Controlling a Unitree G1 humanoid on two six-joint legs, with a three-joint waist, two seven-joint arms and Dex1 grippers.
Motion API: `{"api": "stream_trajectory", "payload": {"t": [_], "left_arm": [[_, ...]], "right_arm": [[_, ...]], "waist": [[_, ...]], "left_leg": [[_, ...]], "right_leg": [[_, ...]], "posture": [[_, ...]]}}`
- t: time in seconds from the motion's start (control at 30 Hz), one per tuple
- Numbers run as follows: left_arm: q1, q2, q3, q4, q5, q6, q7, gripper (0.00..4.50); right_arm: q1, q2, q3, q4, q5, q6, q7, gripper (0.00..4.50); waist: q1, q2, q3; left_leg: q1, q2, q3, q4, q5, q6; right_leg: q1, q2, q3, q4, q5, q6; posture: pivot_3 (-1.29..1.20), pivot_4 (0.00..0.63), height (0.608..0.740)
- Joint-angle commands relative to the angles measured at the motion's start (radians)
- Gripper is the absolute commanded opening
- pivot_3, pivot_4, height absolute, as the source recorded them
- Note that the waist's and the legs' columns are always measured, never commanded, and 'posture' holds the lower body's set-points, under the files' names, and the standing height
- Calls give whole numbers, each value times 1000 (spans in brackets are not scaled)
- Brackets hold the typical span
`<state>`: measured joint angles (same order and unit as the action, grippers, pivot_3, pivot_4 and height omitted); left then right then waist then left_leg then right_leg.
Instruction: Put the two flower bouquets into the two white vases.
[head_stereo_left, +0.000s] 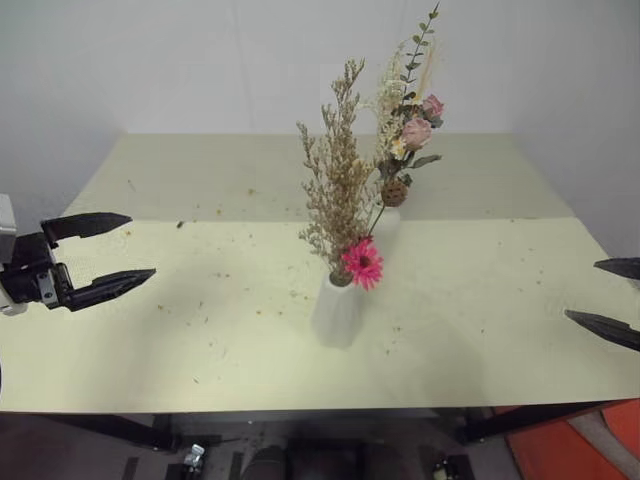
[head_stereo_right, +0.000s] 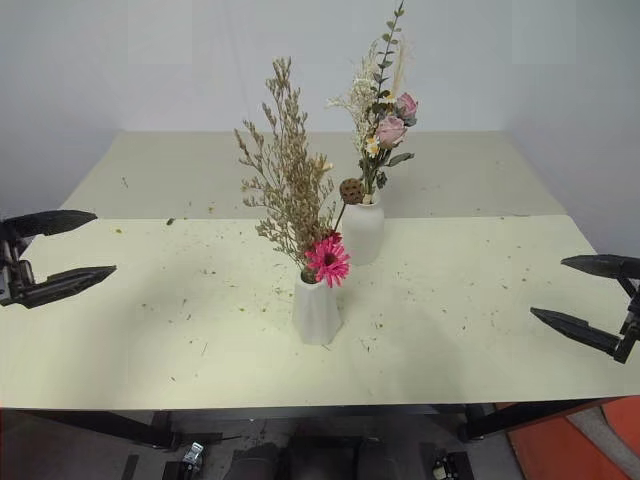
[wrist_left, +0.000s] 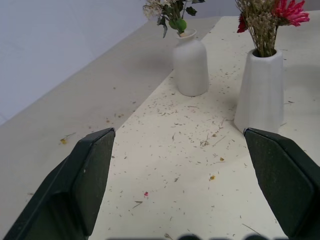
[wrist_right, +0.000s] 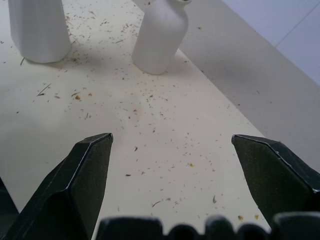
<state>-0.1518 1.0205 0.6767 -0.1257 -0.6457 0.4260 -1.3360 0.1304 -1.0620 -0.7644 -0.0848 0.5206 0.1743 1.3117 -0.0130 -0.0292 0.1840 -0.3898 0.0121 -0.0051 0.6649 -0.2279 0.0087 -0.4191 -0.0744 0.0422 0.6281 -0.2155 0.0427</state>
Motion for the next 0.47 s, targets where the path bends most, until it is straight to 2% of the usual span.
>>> {"api": "stream_trajectory", "payload": {"t": [0.03,0.2,0.47], "left_arm": [[27,13,46,-41,-36,13,7,4466],[43,20,49,-35,-52,15,13,4466],[42,20,38,-19,-44,-8,10,4466]], "right_arm": [[-12,-31,-1,0,2,7,13,4500],[-2,-65,-23,-19,58,126,48,4500],[-2,-29,-16,-41,39,114,17,4500]], "waist": [[0,0,0],[-1,0,0],[-1,0,0]], "left_leg": [[0,0,0,0,0,0],[0,0,2,-1,0,0],[0,1,3,-1,0,-1]], "right_leg": [[0,0,0,0,0,0],[-1,1,1,0,0,0],[-1,1,2,0,0,0]], "posture": [[0,150,740],[0,150,740],[0,150,740]]}}
